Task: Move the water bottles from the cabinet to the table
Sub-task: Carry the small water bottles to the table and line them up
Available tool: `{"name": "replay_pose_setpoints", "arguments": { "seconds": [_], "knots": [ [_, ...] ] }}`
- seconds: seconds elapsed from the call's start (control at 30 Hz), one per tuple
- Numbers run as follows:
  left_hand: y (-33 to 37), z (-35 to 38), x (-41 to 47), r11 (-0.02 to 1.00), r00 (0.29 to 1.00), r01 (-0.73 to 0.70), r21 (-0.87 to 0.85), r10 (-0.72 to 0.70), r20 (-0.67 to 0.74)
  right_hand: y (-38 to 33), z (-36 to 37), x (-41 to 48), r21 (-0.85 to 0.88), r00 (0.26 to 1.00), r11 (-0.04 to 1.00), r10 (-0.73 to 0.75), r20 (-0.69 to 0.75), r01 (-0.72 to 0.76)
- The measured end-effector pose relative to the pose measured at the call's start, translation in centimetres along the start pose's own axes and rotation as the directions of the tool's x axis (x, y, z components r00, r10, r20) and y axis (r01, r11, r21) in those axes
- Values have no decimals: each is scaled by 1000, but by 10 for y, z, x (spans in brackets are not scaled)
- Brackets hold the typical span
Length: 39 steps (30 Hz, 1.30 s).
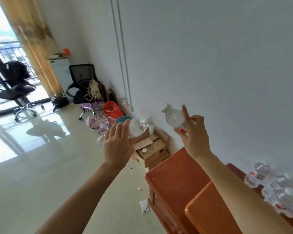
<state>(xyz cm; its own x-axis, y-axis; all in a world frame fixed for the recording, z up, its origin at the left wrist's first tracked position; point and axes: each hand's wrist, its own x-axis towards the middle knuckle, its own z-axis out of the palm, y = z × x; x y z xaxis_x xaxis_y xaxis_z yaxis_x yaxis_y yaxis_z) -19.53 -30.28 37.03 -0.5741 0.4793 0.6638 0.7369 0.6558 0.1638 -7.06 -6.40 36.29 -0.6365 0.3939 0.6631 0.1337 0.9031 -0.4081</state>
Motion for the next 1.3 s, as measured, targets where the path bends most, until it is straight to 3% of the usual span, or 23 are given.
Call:
{"name": "replay_pose_setpoints", "arguments": {
  "seconds": [0.27, 0.43, 0.7, 0.9, 1.13, 1.3],
  "knots": [
    [-270, -122, -61, 904, 954, 274, 329, -212, -212, -263, 184, 51, 169, 946, 941, -312, 85, 295],
    [-373, -179, -98, 810, 905, 393, 436, -256, -339, -375, 257, 61, 273, 866, 856, -484, 123, 440],
    [-504, -222, -126, 652, 819, 559, 513, -336, -465, -509, 390, 101, 443, 765, 700, -642, 46, 560],
    [-612, -245, -112, 454, 764, 645, 615, -414, -495, -616, 522, 145, 575, 733, 600, -681, 3, 555],
    [-702, -300, -131, 111, 635, 715, 690, -516, -575, -781, 633, 152, 684, 573, 354, -812, -115, 638],
    [-753, -344, -181, -68, 552, 728, 682, -533, -641, -898, 685, 112, 766, 465, 183, -869, -166, 616]
  ]
}}
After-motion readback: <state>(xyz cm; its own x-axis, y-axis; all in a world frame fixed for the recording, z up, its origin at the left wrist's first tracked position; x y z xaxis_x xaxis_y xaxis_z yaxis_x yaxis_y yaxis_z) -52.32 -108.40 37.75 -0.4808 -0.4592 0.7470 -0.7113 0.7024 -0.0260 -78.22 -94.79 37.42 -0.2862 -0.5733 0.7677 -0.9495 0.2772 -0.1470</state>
